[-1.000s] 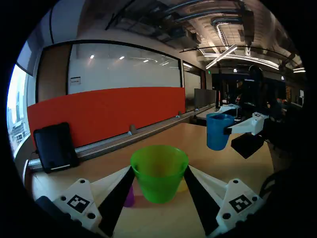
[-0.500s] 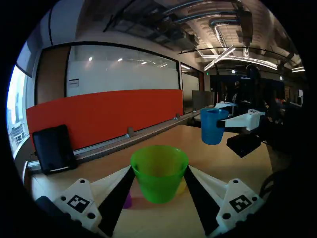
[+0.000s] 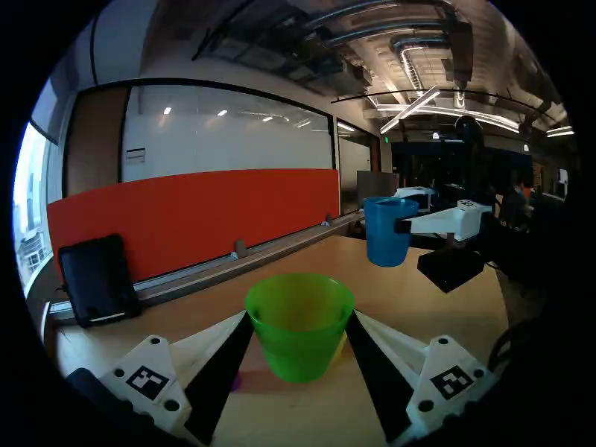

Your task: Pour water

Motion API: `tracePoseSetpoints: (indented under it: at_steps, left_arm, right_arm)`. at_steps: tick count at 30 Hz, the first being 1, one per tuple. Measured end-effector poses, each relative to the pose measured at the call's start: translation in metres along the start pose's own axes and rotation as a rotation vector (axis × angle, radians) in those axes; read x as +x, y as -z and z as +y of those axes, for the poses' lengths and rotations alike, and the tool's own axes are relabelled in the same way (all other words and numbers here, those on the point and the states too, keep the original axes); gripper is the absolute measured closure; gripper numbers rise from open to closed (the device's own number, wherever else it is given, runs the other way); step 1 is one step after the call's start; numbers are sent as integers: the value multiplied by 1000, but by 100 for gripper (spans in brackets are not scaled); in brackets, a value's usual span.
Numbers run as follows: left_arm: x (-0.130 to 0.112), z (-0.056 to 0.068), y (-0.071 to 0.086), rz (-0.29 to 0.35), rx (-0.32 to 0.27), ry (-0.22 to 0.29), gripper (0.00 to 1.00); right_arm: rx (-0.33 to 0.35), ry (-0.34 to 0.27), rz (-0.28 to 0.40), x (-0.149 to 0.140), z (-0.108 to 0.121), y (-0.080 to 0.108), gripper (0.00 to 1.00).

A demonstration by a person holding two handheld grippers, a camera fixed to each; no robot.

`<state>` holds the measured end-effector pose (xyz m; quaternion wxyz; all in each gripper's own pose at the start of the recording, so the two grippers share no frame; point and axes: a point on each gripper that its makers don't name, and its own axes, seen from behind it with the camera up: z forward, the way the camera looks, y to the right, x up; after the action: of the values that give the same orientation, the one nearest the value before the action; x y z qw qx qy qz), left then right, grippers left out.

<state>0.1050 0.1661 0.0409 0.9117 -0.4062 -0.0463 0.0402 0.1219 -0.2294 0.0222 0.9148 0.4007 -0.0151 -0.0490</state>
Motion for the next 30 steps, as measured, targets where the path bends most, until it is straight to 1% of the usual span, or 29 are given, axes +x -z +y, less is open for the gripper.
tracePoseSetpoints:
  at_steps: [14,23,30]
  left_arm:
    - [-1,9,0,7,-14,5,14]
    - [-2,16,0,9,-25,-2,14]
    - [-2,21,-1,11,-37,1,14]
  right_arm:
    - [-3,20,8,11,5,-4,9]
    - [0,45,4,15,7,-9,9]
    - [0,74,2,19,8,-13,9]
